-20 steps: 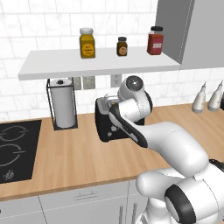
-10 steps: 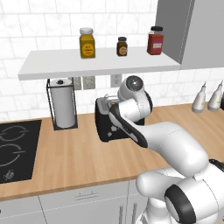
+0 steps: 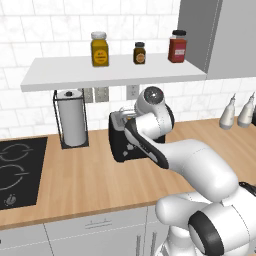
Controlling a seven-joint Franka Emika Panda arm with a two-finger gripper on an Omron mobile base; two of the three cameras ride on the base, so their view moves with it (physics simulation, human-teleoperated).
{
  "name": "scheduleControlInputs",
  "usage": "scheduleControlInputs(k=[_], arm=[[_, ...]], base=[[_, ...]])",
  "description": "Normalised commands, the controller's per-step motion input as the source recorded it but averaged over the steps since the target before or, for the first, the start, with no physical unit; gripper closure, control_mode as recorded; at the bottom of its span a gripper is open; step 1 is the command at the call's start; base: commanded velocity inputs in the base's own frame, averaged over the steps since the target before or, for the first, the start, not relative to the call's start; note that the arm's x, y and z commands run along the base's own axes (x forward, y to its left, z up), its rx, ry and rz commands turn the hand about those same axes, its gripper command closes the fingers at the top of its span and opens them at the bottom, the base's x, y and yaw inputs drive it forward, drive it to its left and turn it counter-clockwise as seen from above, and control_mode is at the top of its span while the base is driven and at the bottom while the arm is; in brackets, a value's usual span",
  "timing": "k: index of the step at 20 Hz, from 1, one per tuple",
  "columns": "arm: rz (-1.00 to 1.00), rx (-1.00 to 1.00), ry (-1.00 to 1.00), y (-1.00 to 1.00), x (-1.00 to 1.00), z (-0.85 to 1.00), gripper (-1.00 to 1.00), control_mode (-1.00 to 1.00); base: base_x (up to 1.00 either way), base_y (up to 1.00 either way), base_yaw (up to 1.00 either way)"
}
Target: Start the toaster. Once the lever pops up, take the bread to the plate on the dining counter.
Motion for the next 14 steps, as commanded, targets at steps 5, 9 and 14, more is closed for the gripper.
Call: scheduleControlInputs(k=[5, 9, 14], arm=[[0.0, 0.0, 0.0, 0.0, 0.0, 0.0, -1.0, -1.0], [0.0, 0.0, 0.0, 0.0, 0.0, 0.0, -1.0, -1.0], [0.0, 0.0, 0.0, 0.0, 0.0, 0.0, -1.0, -1.0]], base=[[0.0, 0.0, 0.0], [0.0, 0.0, 0.0], [0.0, 0.0, 0.0]])
